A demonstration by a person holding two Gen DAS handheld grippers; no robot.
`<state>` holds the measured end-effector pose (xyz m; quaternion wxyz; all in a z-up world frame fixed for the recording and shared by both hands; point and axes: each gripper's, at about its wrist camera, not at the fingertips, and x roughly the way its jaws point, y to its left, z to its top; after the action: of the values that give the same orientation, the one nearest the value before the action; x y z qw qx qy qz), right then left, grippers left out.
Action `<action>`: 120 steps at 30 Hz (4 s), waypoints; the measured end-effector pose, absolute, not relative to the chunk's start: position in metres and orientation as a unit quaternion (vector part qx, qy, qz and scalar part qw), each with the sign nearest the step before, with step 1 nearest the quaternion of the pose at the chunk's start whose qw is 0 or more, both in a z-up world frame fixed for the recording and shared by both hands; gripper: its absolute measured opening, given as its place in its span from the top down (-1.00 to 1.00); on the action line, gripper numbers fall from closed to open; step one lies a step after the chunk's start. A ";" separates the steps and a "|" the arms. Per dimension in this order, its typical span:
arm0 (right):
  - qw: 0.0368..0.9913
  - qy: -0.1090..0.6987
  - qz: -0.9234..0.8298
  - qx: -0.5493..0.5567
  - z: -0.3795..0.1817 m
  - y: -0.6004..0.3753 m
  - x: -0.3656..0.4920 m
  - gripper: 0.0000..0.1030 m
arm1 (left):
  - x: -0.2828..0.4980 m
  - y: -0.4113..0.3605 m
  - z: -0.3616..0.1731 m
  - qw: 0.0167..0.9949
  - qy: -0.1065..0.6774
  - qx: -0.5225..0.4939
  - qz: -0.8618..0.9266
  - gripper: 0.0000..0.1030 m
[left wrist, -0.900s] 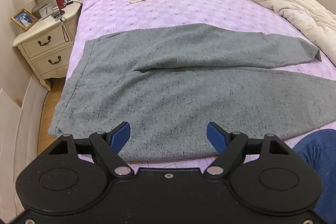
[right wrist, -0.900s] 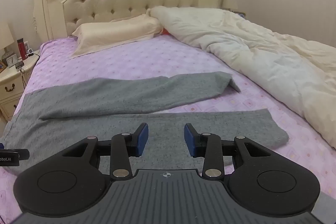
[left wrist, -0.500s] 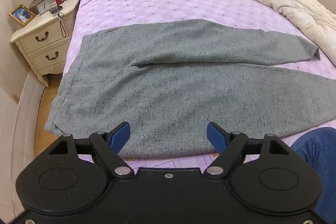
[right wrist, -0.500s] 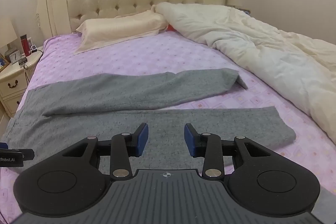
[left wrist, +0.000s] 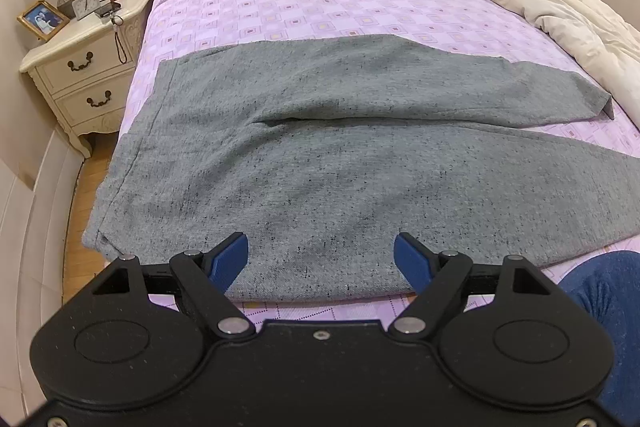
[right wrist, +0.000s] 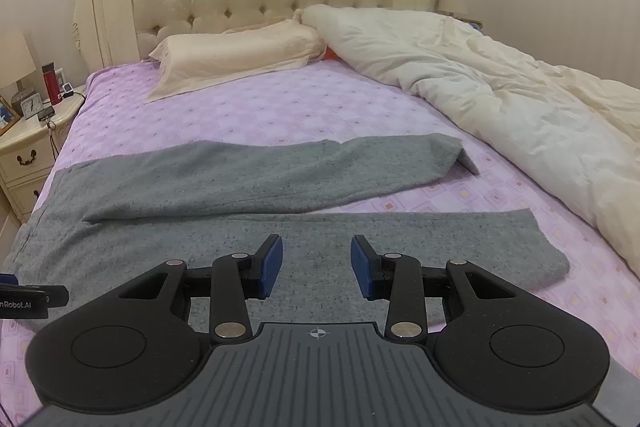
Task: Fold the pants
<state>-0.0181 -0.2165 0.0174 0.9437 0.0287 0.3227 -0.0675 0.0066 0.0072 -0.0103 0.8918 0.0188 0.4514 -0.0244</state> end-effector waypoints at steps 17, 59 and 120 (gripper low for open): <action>0.944 0.323 -0.066 0.027 0.018 -0.212 -0.017 0.28 | 0.012 0.009 -0.010 0.889 0.457 0.012 -0.023 -0.57; 0.945 0.322 -0.061 0.024 0.018 -0.205 -0.016 0.28 | 0.011 0.014 -0.007 0.889 0.456 0.008 -0.025 -0.57; 0.916 0.299 -0.244 0.109 -0.058 -0.445 0.192 0.28 | 0.197 -0.019 -0.055 0.904 0.426 0.036 0.004 -0.51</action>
<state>0.1919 -0.4448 -0.0582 0.9163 0.1087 0.2986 -0.2438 0.1967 -0.0194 -0.0555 0.9041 0.0358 0.4257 0.0037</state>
